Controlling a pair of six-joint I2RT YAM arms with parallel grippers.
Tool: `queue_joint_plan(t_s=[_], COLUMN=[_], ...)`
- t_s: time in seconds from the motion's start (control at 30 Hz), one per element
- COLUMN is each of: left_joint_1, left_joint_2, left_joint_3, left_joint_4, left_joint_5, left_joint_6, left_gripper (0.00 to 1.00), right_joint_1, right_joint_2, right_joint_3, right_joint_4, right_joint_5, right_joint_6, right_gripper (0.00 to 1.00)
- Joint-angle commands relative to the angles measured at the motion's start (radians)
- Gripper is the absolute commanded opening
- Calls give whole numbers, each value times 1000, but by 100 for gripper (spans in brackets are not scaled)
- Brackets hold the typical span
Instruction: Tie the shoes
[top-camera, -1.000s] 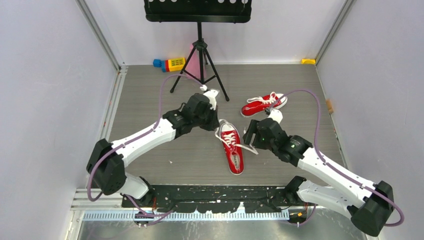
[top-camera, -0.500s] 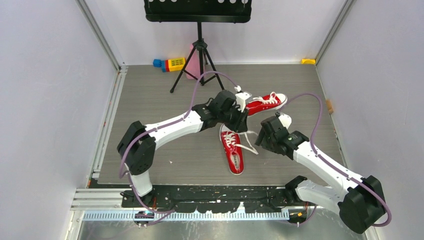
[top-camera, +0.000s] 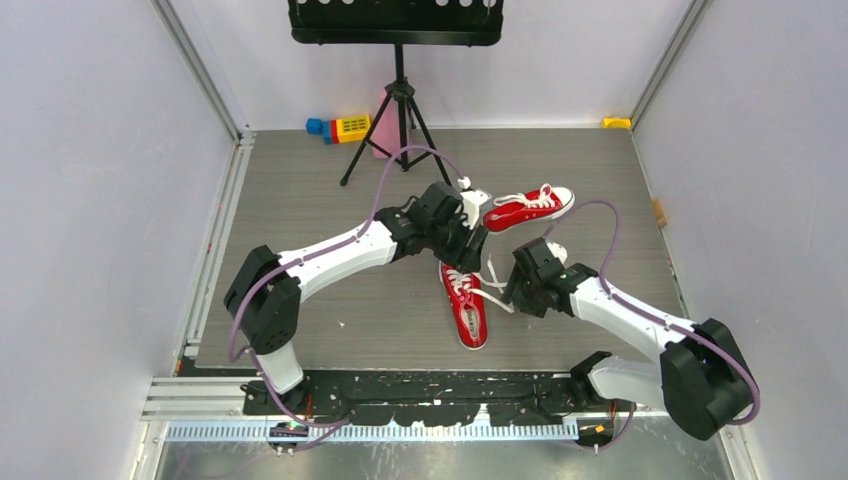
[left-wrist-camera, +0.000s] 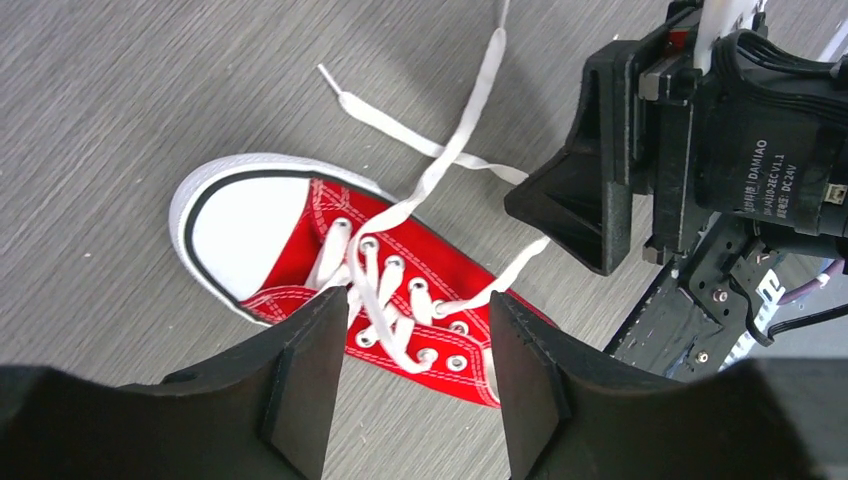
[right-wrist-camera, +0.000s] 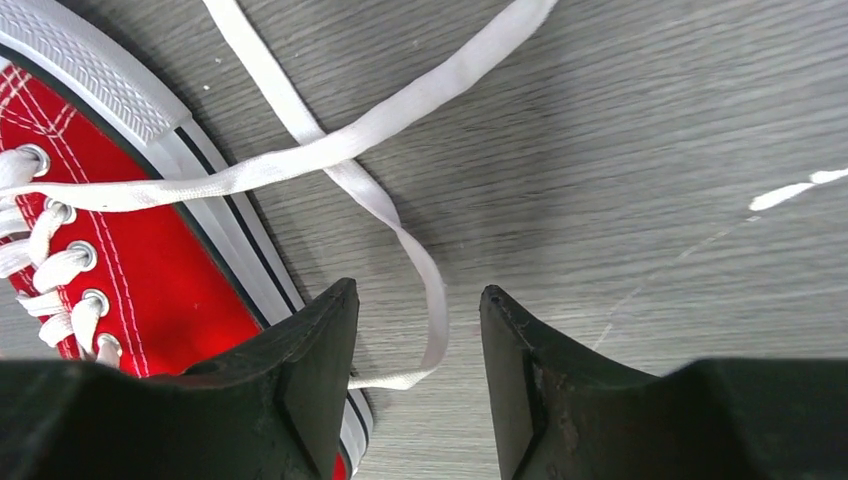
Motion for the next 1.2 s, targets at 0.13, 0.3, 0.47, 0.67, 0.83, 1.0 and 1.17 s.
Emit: queue_joint_plan(t_s=[0.13,0.3,0.47,0.67,0.83,1.0,1.17], left_joint_1=[66,67,67,66,66,67,67], left_joint_2=[124,179,202,196,180,128,82], left_joint_3=[111,156,171,167,151,77,31], left_joint_4=[-140,-195,-238,-256,-243,-143,-95], left_joint_5=[136,174,225,285,308,316,320], left_joint_6=[-38,-39,-31,-6,13,-8,-5], left_gripper=[50,45,34,16,0,0,0], right_joint_1=[-3,-4,-3,-2,-2,-2,-2], right_joint_2=[0,-54,-84,-155,-199,-205,-115], right_joint_3=[26,49,82,141,190,278,403], right_joint_4=[68,39,-23,-125,-200,-208,-215], right_joint_5=[-35,-25,-8,-32,-22,-20,-27], right_joint_6=[-12,-33,-76,-120,-155,-201,-286], right_gripper=[29,7,0,0,0,0,0])
